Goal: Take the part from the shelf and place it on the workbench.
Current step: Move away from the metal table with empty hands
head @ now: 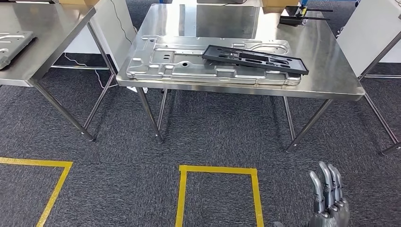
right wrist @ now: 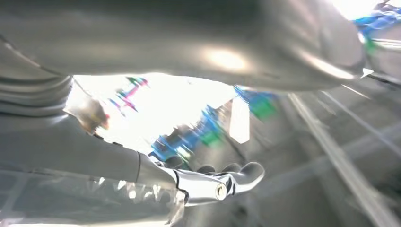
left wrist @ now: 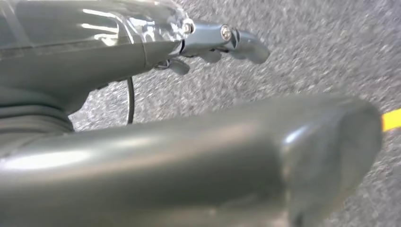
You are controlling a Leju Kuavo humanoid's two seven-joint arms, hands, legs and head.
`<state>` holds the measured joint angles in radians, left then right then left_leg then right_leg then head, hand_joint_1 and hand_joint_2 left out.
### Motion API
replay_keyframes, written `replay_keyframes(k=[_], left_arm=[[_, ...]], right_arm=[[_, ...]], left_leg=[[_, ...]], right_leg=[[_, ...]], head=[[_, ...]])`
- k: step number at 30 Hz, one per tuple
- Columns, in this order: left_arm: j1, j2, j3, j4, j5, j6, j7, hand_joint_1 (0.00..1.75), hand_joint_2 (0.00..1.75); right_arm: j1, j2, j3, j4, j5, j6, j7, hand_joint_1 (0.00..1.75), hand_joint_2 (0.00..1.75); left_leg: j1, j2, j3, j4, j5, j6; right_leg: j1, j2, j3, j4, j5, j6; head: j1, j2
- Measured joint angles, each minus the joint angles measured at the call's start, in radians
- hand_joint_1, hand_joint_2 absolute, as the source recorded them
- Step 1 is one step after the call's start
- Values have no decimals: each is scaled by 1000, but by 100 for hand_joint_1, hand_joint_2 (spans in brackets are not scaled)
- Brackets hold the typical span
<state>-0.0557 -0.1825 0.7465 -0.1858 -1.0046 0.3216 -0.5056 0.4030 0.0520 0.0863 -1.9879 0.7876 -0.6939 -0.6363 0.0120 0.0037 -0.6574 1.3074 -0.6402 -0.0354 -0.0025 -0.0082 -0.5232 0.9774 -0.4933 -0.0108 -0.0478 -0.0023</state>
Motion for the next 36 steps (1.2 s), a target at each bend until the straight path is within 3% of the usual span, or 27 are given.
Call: replay_keyframes(k=[1, 2, 4, 5, 7, 9, 11, 13, 14, 15, 16, 17, 18, 20, 21, 23, 25, 27, 29, 30, 31, 32, 34, 36], left_arm=[[0, 0, 0, 0, 0, -2, 2, 0, 0], [0, 1, 0, 0, -2, -3, 4, 0, 0], [-2, 1, 0, 0, -6, -6, 10, 0, 0], [-2, 1, 0, 0, -8, -7, 13, 0, 0], [-2, 1, 0, 0, -10, -8, 19, 0, 0], [0, 1, 0, 0, -11, -8, 22, 0, 0], [0, 2, 0, 0, -14, -11, 24, 0, 0], [-2, 2, 0, 0, -20, -15, 32, 0, 0], [-2, 2, 0, 0, -23, -19, 39, 0, 0], [-2, 2, 0, 0, -26, -24, 50, 0, 0], [-1, 2, 0, 0, -27, -33, 63, 0, 0], [-1, 2, 1, 0, -28, -43, 76, 0, 0], [-1, 2, 1, 0, -27, -54, 89, 0, 0], [-2, 2, 3, 0, -27, -67, 104, 0, 0], [-2, 2, 3, 0, -27, -69, 106, 0, 0], [-3, 2, 4, 0, -27, -73, 111, 0, 0], [-4, 4, 4, 0, -27, -84, 126, 0, 87], [-4, 5, 6, 0, -30, -103, 153, 0, 175], [-2, 5, 7, 0, -36, -117, 171, 0, 175], [-2, 6, 7, 0, -38, -121, 176, 0, 175], [-1, 6, 8, 0, -39, -124, 179, 0, 175], [-2, 6, 8, 0, -39, -126, 184, 0, 175], [-3, 8, 9, 0, -42, -129, 198, 0, 175], [-3, 9, 10, 0, -48, -131, 217, 0, 175]], right_arm=[[-13, 0, -2, 49, -22, 0, 9, 0, 0], [-29, 0, -4, 104, -49, 0, 18, 0, 0], [-73, 0, -14, 240, -118, 2, 37, 0, 0], [-99, 0, -21, 320, -148, 4, 48, 0, 0], [-139, -1, -36, 462, -182, 5, 60, 0, 0], [-164, -2, -47, 559, -199, 13, 61, 0, 0], [-203, -2, -61, 667, -265, 79, 57, 0, 0], [-267, 0, -110, 845, -429, 265, 42, 0, 87], [-301, 3, -152, 956, -523, 375, 40, 0, 131], [-329, 5, -199, 1063, -599, 469, 47, 0, 175], [-350, 7, -245, 1166, -649, 538, 68, 0, 175], [-364, 8, -283, 1255, -673, 578, 95, 0, 175], [-372, 8, -313, 1332, -686, 602, 122, 0, 175], [-382, 10, -360, 1459, -692, 623, 152, 0, 175], [-386, 11, -376, 1505, -693, 626, 158, 0, 175], [-393, 15, -399, 1579, -693, 629, 172, 0, 175], [-402, 17, -414, 1632, -684, 620, 228, 0, 175], [-412, 18, -421, 1672, -666, 598, 348, 0, 175], [-414, 20, -424, 1705, -646, 579, 473, 0, 175], [-413, 22, -423, 1717, -638, 574, 514, 0, 175], [-412, 24, -423, 1729, -630, 570, 547, 0, 175], [-412, 27, -423, 1738, -620, 569, 575, 0, 175], [-413, 32, -420, 1750, -594, 572, 619, 0, 175], [-414, 35, -413, 1758, -566, 579, 636, 0, 175]], left_leg=[[0, 0, 23, -16, 17, 1], [0, 0, 63, -70, 45, 2], [-1, 0, 153, -218, 85, 5], [-3, 0, 180, -271, 91, 6], [-6, -3, 189, -304, 89, 10], [-4, -2, 177, -304, 98, 22], [0, 3, 161, -306, 111, 39], [-1, 7, 142, -304, 124, 47], [-1, 8, 132, -303, 130, 48], [-1, 8, 123, -302, 136, 48], [-1, 6, 115, -300, 140, 48], [0, 4, 108, -298, 144, 47], [0, 2, 104, -296, 147, 45], [-2, 1, 96, -292, 153, 36], [-3, 2, 92, -291, 157, 30], [-5, 3, 88, -291, 164, 18], [-3, 2, 80, -273, 149, 9], [-2, 1, 46, -183, 84, 6], [-2, 0, -2, -47, 14, 5], [-2, 0, -12, -5, 1, 5], [-2, 0, -4, -1, 9, 6], [-2, 0, 22, -36, 34, 7], [-3, 0, 103, -175, 93, 10], [-4, 0, 150, -270, 114, 13]], right_leg=[[1, 0, -10, 4, 5, 0], [1, 0, -18, 8, 9, 1], [2, 1, -32, 18, 15, 7], [4, 0, -38, 23, 19, 12], [7, -1, -49, 29, 29, 23], [6, -1, -58, 34, 28, 34], [3, 0, -81, 82, -20, 44], [-2, 1, -124, 201, -99, 50], [-5, 1, -141, 259, -124, 53], [-7, 1, -145, 292, -131, 54], [-8, 1, -130, 287, -118, 55], [-9, 1, -98, 245, -92, 56], [-10, 1, -52, 176, -63, 56], [-8, 3, 26, 48, -37, 52], [-6, 4, 42, 15, -37, 49], [-3, 6, 39, 5, -40, 40], [-6, 5, 32, 3, -33, 25], [-7, 4, 24, 1, -25, 11], [-4, 2, 16, 3, -20, 4], [-2, 1, 13, 4, -17, 2], [-1, 1, 11, 5, -16, 2], [-1, 1, 10, 7, -15, 2], [0, 2, 8, 13, -16, 6], [3, 3, 3, 21, -17, 12]], head=[[-2, 0], [-5, 0], [-13, 0], [-15, 0], [-14, 0], [-10, 0], [-2, 0], [8, 0], [12, 0], [15, 0], [19, 0], [22, 0], [25, 0], [32, 0], [34, 0], [34, 0], [31, 0], [24, 0], [14, 0], [11, 0], [8, 0], [5, 0], [-4, 0], [-9, 0]])
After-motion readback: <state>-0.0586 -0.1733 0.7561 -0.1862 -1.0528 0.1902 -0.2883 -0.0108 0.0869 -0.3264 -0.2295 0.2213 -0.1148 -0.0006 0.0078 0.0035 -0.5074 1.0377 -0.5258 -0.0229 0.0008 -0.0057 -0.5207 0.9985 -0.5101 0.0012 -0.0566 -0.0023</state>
